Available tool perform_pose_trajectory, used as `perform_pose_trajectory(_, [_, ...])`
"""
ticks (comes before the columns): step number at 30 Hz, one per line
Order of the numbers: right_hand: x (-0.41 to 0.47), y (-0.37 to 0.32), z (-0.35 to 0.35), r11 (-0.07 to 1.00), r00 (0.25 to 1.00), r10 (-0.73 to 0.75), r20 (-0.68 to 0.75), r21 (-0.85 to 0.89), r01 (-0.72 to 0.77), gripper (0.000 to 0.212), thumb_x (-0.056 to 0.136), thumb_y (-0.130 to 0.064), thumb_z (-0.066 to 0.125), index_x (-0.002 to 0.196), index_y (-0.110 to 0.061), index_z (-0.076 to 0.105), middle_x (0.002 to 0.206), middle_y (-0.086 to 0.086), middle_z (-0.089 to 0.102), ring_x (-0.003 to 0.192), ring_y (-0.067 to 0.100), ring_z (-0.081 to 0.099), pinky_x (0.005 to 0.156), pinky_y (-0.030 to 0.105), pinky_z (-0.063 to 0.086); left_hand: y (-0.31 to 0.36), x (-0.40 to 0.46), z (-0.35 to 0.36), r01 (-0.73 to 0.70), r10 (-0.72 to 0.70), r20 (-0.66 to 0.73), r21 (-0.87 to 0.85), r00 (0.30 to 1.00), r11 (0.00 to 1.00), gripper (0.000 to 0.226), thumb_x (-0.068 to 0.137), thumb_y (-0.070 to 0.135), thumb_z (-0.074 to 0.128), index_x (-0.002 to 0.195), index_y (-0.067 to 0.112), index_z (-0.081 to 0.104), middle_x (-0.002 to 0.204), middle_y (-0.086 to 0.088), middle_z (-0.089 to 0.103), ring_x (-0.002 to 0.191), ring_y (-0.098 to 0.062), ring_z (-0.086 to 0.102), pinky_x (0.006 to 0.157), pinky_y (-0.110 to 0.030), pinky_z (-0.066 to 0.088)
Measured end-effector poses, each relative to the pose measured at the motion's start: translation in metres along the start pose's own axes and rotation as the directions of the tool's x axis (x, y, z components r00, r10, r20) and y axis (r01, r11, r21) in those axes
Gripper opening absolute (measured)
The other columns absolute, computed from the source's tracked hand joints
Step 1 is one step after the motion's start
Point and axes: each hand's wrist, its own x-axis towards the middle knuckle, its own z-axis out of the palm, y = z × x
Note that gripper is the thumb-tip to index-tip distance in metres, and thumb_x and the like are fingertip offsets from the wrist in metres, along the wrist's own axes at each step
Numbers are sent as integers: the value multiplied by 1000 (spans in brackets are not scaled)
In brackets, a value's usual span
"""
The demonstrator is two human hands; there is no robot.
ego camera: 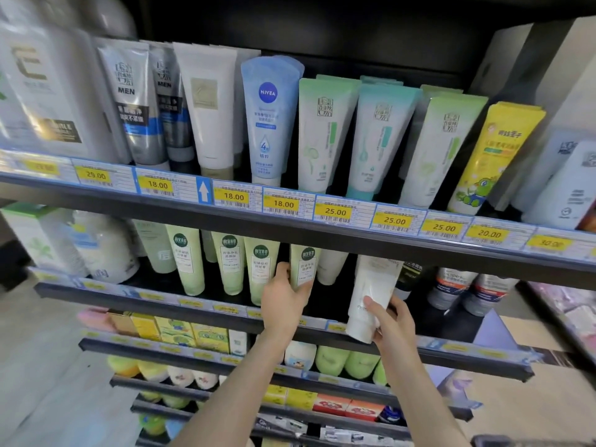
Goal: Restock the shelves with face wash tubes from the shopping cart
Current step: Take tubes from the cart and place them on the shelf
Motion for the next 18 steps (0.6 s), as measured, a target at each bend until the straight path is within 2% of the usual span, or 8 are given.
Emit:
perform_pose_trajectory(6, [1,2,-1,1000,1000,7,-12,1,-7,48,83,-14,68,127,-15,47,109,8,64,100,24,62,77,35,52,-5,2,4,-43,43,0,47,999,998,33,84,24,68,105,3,54,90,-12,66,80,-27,62,59,-24,38])
perform_pose_trajectory(13, [-2,3,-1,1000,1000,4,0,-12,-4,50,83,-14,68,128,-15,46,110,7,63,101,24,62,88,43,52,-9,2,5,-65,64,10,48,998,997,34,85,22,66,109,2,53,99,-12,67,88,-27,63,63,-24,42])
perform_pose_trajectory(16, [-1,1,-1,999,1000,6,-2,-33,-6,51,83,-15,69,128,-16,46,109,5,64,101,23,62,91,45,51,-14,4,6,-57,56,45,40,997,998,42,86,22,65,120,1,50,108,-13,66,97,-26,63,71,-25,46])
perform_pose_trajectory(18, [0,0,-1,998,1000,4,1,-55,-3,55,82,-17,70,131,-17,45,111,5,65,103,24,63,93,49,50,-18,4,4,-35,35,59,1,998,999,50,87,21,64,128,2,45,116,-13,64,104,-25,62,82,-29,50])
